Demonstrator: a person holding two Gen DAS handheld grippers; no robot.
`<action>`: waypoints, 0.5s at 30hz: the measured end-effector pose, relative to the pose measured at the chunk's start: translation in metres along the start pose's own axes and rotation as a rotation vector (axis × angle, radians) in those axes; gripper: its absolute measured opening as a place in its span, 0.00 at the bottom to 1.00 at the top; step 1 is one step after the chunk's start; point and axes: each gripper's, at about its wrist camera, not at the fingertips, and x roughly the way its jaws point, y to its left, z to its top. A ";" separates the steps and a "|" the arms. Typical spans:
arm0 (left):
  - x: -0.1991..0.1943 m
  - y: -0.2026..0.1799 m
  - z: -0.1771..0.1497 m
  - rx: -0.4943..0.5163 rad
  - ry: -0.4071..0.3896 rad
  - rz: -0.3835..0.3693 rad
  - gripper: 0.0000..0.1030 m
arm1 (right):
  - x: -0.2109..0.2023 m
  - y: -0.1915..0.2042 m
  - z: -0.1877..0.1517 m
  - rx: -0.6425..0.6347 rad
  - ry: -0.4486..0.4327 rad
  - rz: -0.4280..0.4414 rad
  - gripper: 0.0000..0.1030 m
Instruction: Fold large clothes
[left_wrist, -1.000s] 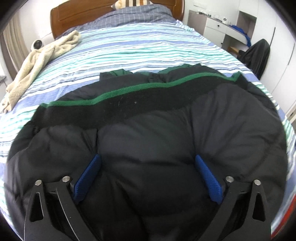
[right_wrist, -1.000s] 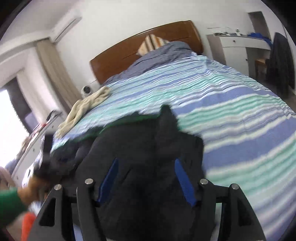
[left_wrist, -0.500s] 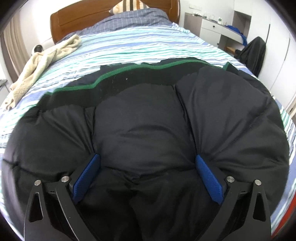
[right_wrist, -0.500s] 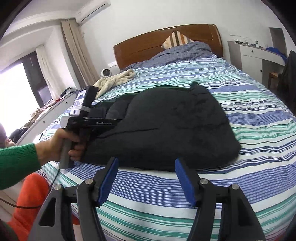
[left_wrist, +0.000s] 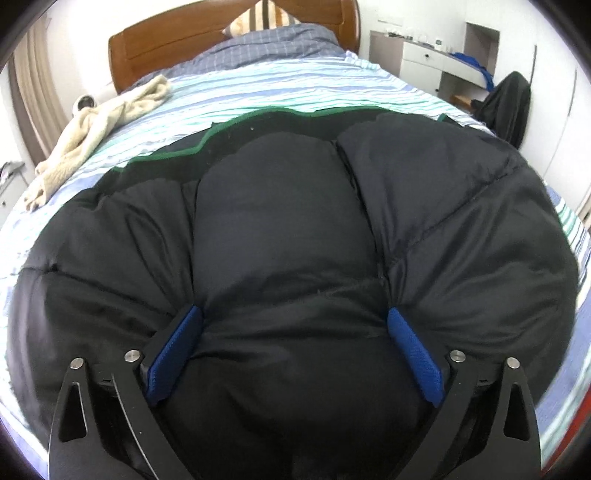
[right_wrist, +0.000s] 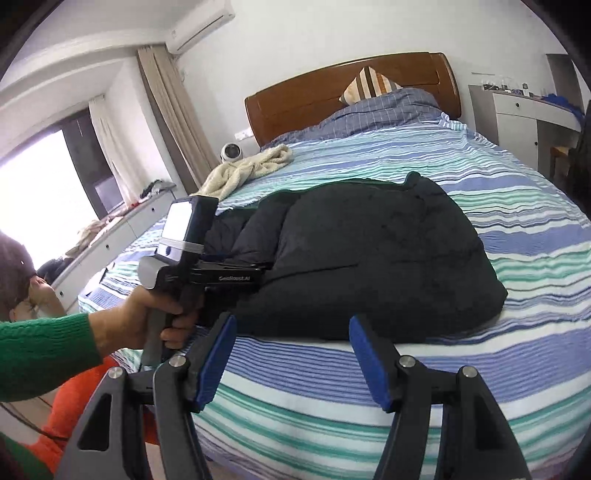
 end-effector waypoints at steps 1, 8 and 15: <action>-0.008 -0.002 -0.002 -0.001 -0.003 -0.004 0.93 | -0.002 -0.002 -0.003 0.006 0.003 -0.003 0.63; -0.027 0.001 -0.019 -0.057 -0.012 0.013 0.93 | 0.002 -0.012 -0.014 0.035 0.043 -0.015 0.63; -0.020 -0.011 -0.036 -0.018 -0.051 0.015 0.94 | -0.002 -0.008 -0.009 0.013 0.012 -0.027 0.63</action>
